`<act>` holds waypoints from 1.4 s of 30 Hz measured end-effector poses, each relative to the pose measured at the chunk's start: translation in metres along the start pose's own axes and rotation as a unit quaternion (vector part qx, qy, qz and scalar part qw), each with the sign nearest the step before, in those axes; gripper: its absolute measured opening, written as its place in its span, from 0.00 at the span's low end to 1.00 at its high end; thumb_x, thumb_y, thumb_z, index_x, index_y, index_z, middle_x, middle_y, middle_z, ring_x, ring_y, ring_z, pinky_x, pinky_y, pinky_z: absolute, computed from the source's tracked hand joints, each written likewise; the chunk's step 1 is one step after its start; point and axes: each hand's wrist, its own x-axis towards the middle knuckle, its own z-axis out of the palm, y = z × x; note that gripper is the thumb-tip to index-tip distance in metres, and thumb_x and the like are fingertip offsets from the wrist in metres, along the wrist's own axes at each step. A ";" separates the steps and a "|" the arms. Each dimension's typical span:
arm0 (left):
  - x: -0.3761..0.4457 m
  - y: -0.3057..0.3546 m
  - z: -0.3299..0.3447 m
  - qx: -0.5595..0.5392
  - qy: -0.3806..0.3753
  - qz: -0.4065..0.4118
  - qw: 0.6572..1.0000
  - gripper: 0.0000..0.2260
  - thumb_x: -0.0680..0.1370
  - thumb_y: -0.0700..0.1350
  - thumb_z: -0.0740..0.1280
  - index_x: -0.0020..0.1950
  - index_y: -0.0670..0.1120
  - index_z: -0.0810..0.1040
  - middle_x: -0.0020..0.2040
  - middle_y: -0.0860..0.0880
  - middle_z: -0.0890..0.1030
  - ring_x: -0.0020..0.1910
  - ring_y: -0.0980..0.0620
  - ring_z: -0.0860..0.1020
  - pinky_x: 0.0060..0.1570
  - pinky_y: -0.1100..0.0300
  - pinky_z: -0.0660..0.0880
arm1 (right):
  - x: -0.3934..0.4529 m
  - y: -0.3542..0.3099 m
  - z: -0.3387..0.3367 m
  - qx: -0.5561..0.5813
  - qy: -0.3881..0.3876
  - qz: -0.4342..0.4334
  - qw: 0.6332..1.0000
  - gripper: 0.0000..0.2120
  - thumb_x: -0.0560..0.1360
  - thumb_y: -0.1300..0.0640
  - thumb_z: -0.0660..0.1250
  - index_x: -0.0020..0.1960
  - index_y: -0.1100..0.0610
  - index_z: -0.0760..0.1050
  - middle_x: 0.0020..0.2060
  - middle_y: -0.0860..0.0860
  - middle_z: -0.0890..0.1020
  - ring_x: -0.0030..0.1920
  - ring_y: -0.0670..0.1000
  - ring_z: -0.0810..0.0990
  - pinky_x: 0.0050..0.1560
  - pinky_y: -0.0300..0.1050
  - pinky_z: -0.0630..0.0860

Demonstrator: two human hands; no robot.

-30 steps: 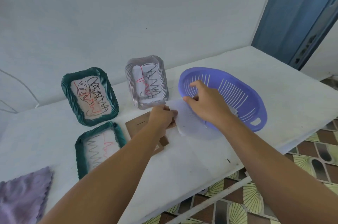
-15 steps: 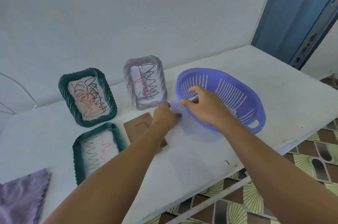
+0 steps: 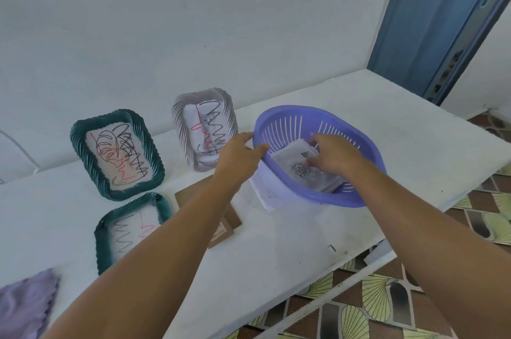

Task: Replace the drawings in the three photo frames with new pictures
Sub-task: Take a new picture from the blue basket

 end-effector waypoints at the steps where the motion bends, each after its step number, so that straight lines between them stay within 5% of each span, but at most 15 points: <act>1: 0.001 0.001 0.000 -0.002 -0.002 0.004 1.000 0.25 0.80 0.55 0.70 0.75 0.50 0.72 0.49 0.49 0.84 0.38 0.54 0.82 0.41 0.60 0.77 | 0.001 0.002 0.001 -0.010 -0.003 0.006 1.000 0.23 0.73 0.48 0.76 0.65 0.52 0.74 0.56 0.52 0.81 0.54 0.56 0.80 0.53 0.53 0.79; 4: 0.003 0.000 0.000 -0.005 -0.004 0.015 1.000 0.23 0.80 0.53 0.71 0.74 0.50 0.74 0.41 0.50 0.85 0.30 0.57 0.79 0.34 0.64 0.72 | 0.002 0.006 0.006 -0.022 -0.016 0.015 1.000 0.24 0.71 0.47 0.79 0.62 0.53 0.74 0.55 0.53 0.81 0.54 0.57 0.80 0.52 0.53 0.79; 9: 0.002 0.002 -0.001 0.011 -0.004 0.025 1.000 0.24 0.79 0.52 0.71 0.74 0.49 0.74 0.44 0.49 0.85 0.28 0.59 0.78 0.28 0.68 0.71 | 0.006 0.007 0.007 0.021 -0.014 0.028 0.999 0.27 0.70 0.51 0.80 0.63 0.55 0.73 0.55 0.53 0.80 0.56 0.58 0.80 0.54 0.53 0.78; 17: 0.002 0.003 -0.003 0.009 -0.009 0.018 1.000 0.22 0.79 0.53 0.72 0.72 0.50 0.76 0.41 0.50 0.84 0.26 0.60 0.77 0.25 0.70 0.70 | 0.014 0.013 0.009 0.022 0.015 0.055 0.998 0.10 0.75 0.58 0.73 0.53 0.56 0.75 0.52 0.53 0.81 0.51 0.56 0.79 0.47 0.49 0.76; 22: -0.002 0.006 -0.004 0.003 -0.009 0.018 1.000 0.22 0.79 0.51 0.72 0.72 0.49 0.75 0.44 0.49 0.84 0.27 0.60 0.77 0.24 0.72 0.69 | 0.005 0.006 0.006 0.080 -0.007 0.045 0.996 0.22 0.71 0.44 0.78 0.54 0.54 0.72 0.42 0.47 0.76 0.48 0.55 0.78 0.40 0.47 0.70; 26: -0.003 0.008 -0.003 0.003 -0.009 0.015 1.000 0.23 0.79 0.51 0.72 0.73 0.49 0.74 0.47 0.47 0.85 0.29 0.59 0.77 0.23 0.71 0.69 | 0.006 0.008 0.005 0.082 -0.029 0.053 0.995 0.24 0.68 0.49 0.82 0.56 0.54 0.74 0.47 0.49 0.79 0.50 0.55 0.79 0.44 0.49 0.73; 34: -0.004 0.009 -0.003 -0.001 -0.005 0.016 1.000 0.23 0.79 0.51 0.72 0.73 0.48 0.75 0.48 0.48 0.84 0.27 0.62 0.78 0.24 0.73 0.70 | 0.016 0.016 0.011 0.045 0.049 0.047 0.997 0.09 0.75 0.56 0.73 0.53 0.54 0.75 0.50 0.54 0.82 0.48 0.58 0.79 0.42 0.48 0.74; 37: -0.006 0.010 -0.003 0.003 -0.003 0.014 1.000 0.22 0.79 0.51 0.72 0.73 0.48 0.75 0.49 0.47 0.84 0.26 0.62 0.77 0.24 0.73 0.70 | 0.018 0.016 0.011 0.044 0.079 0.041 0.995 0.01 0.79 0.56 0.66 0.49 0.54 0.76 0.47 0.54 0.82 0.45 0.59 0.79 0.33 0.44 0.68; 40: -0.007 0.011 -0.003 0.007 -0.005 0.015 1.000 0.22 0.79 0.51 0.72 0.72 0.49 0.75 0.47 0.48 0.84 0.29 0.60 0.78 0.26 0.71 0.72 | 0.013 0.012 0.007 0.026 0.132 0.020 0.991 0.09 0.82 0.55 0.62 0.45 0.55 0.75 0.41 0.54 0.81 0.40 0.57 0.76 0.29 0.43 0.62; 42: -0.008 0.012 -0.005 0.030 0.000 0.012 0.999 0.24 0.79 0.54 0.71 0.73 0.50 0.74 0.47 0.51 0.83 0.38 0.55 0.81 0.37 0.64 0.79 | 0.006 0.007 0.002 0.027 0.182 -0.001 0.983 0.12 0.82 0.55 0.61 0.40 0.55 0.71 0.36 0.51 0.79 0.36 0.56 0.75 0.28 0.44 0.62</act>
